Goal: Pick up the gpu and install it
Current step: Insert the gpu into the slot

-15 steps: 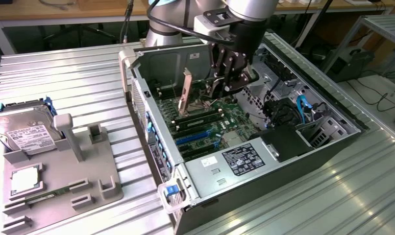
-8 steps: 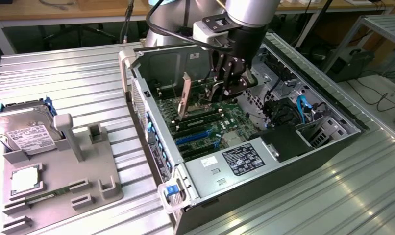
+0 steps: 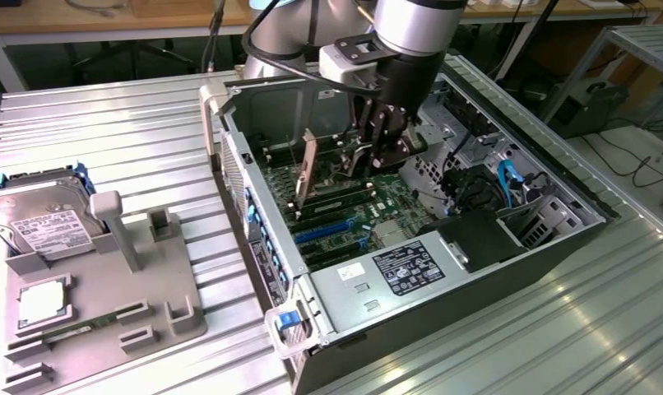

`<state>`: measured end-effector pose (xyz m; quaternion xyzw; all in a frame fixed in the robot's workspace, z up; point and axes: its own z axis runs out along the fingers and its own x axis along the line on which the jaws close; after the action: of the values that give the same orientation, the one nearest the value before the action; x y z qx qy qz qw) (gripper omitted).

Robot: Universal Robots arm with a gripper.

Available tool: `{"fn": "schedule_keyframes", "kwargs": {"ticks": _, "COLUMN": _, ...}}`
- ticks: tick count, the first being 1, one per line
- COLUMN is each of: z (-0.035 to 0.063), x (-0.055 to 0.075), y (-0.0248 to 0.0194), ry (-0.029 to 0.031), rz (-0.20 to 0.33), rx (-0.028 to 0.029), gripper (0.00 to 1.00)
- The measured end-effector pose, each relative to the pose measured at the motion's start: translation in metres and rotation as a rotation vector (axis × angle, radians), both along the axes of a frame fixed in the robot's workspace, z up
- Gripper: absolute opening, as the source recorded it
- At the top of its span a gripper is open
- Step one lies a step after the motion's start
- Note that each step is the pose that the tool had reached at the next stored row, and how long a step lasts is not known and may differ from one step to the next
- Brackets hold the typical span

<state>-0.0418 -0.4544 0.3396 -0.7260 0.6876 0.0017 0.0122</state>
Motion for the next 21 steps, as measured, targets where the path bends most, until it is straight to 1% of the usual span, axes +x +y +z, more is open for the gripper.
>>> {"fn": "schedule_keyframes", "kwargs": {"ticks": 2, "z": -0.0043, "x": 0.000, "y": 0.0000, "ry": 0.0000, "rz": -0.028, "rx": 0.0000, "gripper": 0.28}}
{"fn": "schedule_keyframes", "kwargs": {"ticks": 4, "z": -0.0078, "x": 0.000, "y": 0.0011, "ry": 0.0000, "rz": -0.041, "rx": -0.0003, "gripper": 0.28}}
{"fn": "schedule_keyframes", "kwargs": {"ticks": 5, "z": -0.0089, "x": 0.000, "y": 0.0016, "ry": -0.0001, "rz": -0.043, "rx": -0.0030, "gripper": 0.28}}
{"fn": "schedule_keyframes", "kwargs": {"ticks": 7, "z": -0.0093, "x": -0.001, "y": 0.0021, "ry": -0.0033, "rz": -0.043, "rx": -0.0218, "gripper": 0.28}}
{"fn": "schedule_keyframes", "kwargs": {"ticks": 8, "z": -0.0096, "x": -0.001, "y": 0.0023, "ry": -0.0070, "rz": -0.043, "rx": -0.0261, "gripper": 0.28}}
{"fn": "schedule_keyframes", "kwargs": {"ticks": 12, "z": -0.0120, "x": -0.001, "y": 0.0034, "ry": -0.0167, "rz": -0.043, "rx": -0.0257, "gripper": 0.28}}
{"fn": "schedule_keyframes", "kwargs": {"ticks": 14, "z": -0.0129, "x": -0.001, "y": 0.0034, "ry": -0.0178, "rz": -0.043, "rx": -0.0186, "gripper": 0.28}}
{"fn": "schedule_keyframes", "kwargs": {"ticks": 15, "z": -0.0138, "x": -0.001, "y": 0.0035, "ry": -0.0181, "rz": -0.043, "rx": -0.0171, "gripper": 0.28}}
{"fn": "schedule_keyframes", "kwargs": {"ticks": 16, "z": -0.0146, "x": -0.001, "y": 0.0034, "ry": -0.0180, "rz": -0.045, "rx": -0.0166, "gripper": 0.28}}
{"fn": "schedule_keyframes", "kwargs": {"ticks": 18, "z": -0.0203, "x": -0.001, "y": 0.0034, "ry": -0.0174, "rz": -0.095, "rx": -0.0171, "gripper": 0.28}}
{"fn": "schedule_keyframes", "kwargs": {"ticks": 19, "z": -0.0220, "x": -0.001, "y": 0.0034, "ry": -0.0174, "rz": -0.102, "rx": -0.0171, "gripper": 0.28}}
{"fn": "schedule_keyframes", "kwargs": {"ticks": 21, "z": -0.0268, "x": -0.010, "y": 0.0034, "ry": -0.0174, "rz": -0.102, "rx": -0.0162, "gripper": 0.28}}
